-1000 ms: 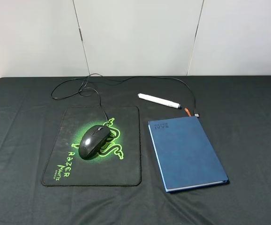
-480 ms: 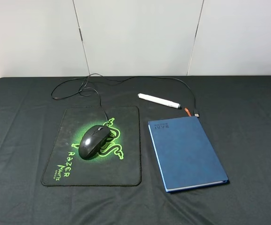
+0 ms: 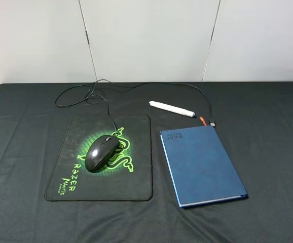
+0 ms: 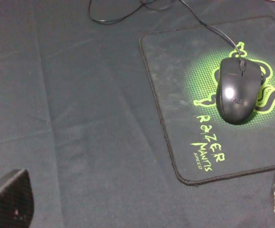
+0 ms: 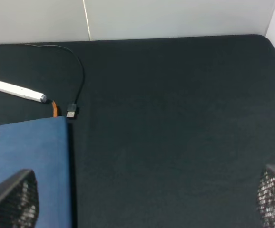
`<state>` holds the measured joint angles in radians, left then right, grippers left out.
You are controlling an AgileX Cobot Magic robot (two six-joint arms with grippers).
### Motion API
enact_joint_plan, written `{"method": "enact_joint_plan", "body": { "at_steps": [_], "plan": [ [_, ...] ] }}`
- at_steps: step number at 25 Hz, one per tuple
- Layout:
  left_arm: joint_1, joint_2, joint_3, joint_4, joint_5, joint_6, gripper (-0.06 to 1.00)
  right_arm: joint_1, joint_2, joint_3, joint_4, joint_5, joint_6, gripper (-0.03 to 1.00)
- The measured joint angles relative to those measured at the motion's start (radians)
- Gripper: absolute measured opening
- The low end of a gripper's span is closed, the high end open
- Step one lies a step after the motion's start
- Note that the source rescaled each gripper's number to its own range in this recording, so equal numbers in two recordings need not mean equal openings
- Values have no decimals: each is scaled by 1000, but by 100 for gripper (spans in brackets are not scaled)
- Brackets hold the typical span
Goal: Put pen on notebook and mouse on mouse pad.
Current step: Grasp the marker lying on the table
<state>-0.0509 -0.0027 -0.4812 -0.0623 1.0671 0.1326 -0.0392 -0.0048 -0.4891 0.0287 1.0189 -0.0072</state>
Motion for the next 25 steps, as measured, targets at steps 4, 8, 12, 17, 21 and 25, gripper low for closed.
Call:
{"method": "enact_joint_plan", "body": {
  "at_steps": [4, 8, 12, 17, 21, 25],
  "plan": [
    [0, 0, 0, 0, 0, 0, 100, 0, 91, -43, 8, -2, -1, 100],
    [0, 0, 0, 0, 0, 0, 100, 0, 293, -123, 8, -48, -38, 100],
    [0, 0, 0, 0, 0, 0, 100, 0, 503, -191, 9, -149, -70, 100],
    [0, 0, 0, 0, 0, 0, 100, 0, 795, -260, 45, -280, -183, 100],
    [0, 0, 0, 0, 0, 0, 100, 0, 1003, -321, 106, -337, -315, 100],
    [0, 0, 0, 0, 0, 0, 100, 31, 1200, -405, 153, -349, -427, 100]
  ]
}}
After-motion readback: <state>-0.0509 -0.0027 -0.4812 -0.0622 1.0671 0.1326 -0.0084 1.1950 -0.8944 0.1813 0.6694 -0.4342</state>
